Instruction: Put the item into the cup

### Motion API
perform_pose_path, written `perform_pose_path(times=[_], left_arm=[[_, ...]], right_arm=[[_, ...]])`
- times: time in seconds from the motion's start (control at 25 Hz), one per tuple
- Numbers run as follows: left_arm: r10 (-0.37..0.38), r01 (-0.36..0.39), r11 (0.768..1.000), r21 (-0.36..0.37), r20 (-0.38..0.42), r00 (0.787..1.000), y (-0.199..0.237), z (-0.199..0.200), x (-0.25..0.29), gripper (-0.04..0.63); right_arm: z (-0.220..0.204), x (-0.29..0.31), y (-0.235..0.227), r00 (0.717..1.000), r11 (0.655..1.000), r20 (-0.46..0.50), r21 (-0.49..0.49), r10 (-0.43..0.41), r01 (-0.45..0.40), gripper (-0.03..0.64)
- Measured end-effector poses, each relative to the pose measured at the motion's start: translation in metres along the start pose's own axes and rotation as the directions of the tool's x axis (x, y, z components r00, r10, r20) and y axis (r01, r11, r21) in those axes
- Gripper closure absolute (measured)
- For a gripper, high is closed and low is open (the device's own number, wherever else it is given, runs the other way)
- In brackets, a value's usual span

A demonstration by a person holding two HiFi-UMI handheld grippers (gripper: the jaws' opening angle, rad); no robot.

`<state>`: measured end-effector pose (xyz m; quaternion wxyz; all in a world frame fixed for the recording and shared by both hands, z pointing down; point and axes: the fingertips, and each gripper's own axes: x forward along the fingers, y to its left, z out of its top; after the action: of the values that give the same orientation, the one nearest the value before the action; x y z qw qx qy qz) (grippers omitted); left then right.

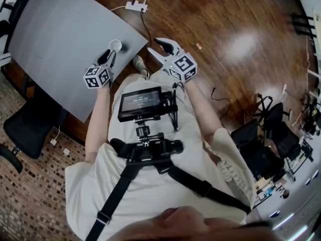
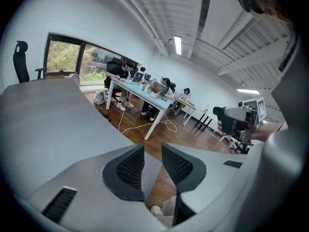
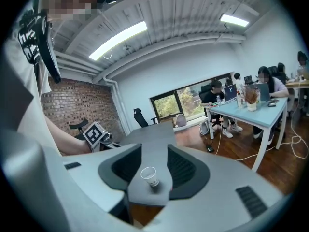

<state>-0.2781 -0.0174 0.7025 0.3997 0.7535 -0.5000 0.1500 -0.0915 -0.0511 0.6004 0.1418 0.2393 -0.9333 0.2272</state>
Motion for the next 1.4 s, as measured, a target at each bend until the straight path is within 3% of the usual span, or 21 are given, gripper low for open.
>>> perform_pose_path(times=[0.28, 0.56, 1.0, 1.16, 1.4], left_arm=[[-0.043, 0.043, 0.999, 0.001, 0.041, 0.998, -0.095, 0.002, 0.001, 0.480], [-0.080, 0.077, 0.996, 0.043, 0.070, 0.994, -0.151, 0.003, 0.007, 0.480], [-0.204, 0.208, 0.978, -0.007, 0.152, 0.967, -0.257, -0.037, -0.019, 0.480], [-0.153, 0.158, 0.987, -0.027, 0.136, 0.979, -0.293, -0.072, -0.028, 0.492], [-0.072, 0.095, 0.992, -0.085, 0.237, 0.969, -0.298, -0.096, -0.061, 0.519]], right_arm=[[0.010, -0.088, 0.001, 1.000, 0.999, 0.007, -0.038, 0.004, -0.004, 0.437], [0.000, -0.143, -0.011, 0.999, 0.998, 0.039, -0.039, -0.038, 0.040, 0.437], [-0.025, -0.228, 0.013, 0.998, 0.998, 0.069, -0.063, -0.008, 0.012, 0.437], [-0.034, -0.265, 0.019, 0.996, 0.996, 0.079, -0.079, 0.049, -0.043, 0.437], [-0.044, -0.274, 0.015, 0.994, 0.992, 0.077, -0.109, 0.079, -0.070, 0.437]])
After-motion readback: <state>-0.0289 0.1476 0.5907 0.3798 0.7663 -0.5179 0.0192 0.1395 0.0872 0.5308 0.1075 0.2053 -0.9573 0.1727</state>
